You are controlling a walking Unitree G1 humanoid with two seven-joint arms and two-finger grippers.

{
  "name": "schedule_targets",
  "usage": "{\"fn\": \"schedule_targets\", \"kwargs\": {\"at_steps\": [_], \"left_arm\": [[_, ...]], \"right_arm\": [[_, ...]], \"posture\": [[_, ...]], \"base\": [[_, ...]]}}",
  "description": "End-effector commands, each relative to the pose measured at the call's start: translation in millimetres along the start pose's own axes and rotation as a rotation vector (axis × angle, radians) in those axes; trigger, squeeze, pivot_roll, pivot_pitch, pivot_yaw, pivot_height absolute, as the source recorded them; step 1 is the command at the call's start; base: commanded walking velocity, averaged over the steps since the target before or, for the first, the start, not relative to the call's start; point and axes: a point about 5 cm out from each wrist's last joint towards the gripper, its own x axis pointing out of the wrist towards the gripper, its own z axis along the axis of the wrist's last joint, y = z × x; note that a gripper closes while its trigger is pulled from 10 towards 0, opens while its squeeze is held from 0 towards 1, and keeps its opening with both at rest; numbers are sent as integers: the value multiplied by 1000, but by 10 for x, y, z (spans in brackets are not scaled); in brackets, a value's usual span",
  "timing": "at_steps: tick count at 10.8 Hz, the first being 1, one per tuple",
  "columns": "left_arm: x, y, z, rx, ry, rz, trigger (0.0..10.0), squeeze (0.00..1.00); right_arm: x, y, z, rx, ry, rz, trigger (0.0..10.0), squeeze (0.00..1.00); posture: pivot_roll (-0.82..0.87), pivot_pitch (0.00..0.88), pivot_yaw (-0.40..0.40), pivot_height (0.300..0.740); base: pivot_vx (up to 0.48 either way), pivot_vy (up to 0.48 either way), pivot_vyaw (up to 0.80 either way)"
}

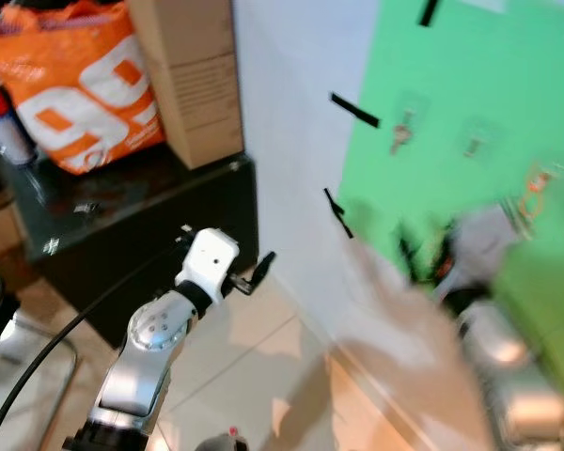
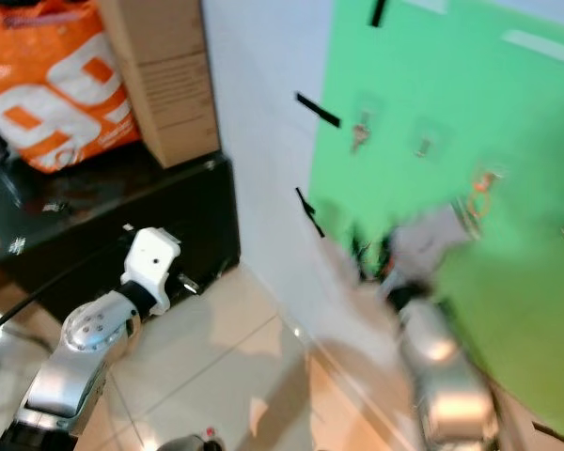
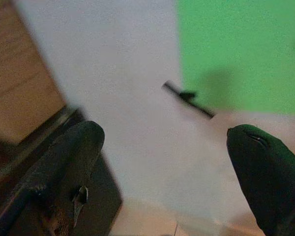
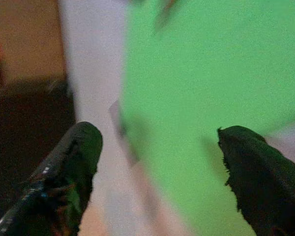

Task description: Hang keys on a hook

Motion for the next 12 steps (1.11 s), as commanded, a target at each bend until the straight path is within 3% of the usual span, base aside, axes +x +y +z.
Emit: {"fn": "schedule_targets", "kwargs": {"at_steps": [1,4,7,12], "left_arm": [[-35,57,-12,6,13,50,10000,0],[-120,139,-79,-24,53,170,10000,0],[-181,145,-87,12,16,212,10000,0],[-279,148,-101,-32,0,260,10000,0]], "right_arm": [[3,89,-19,-19,-11,26,10000,1000],[0,227,-182,31,31,64,10000,1000],[-1,218,-282,15,47,69,10000,1000],[21,254,-381,58,72,61,10000,1000]], "posture": [[-53,0,-3,740],[-36,0,-10,740],[-27,0,-15,740],[-1,0,-43,740]], "base": [[0,0,800],[0,0,800],[0,0,800],[0,0,800]]}}
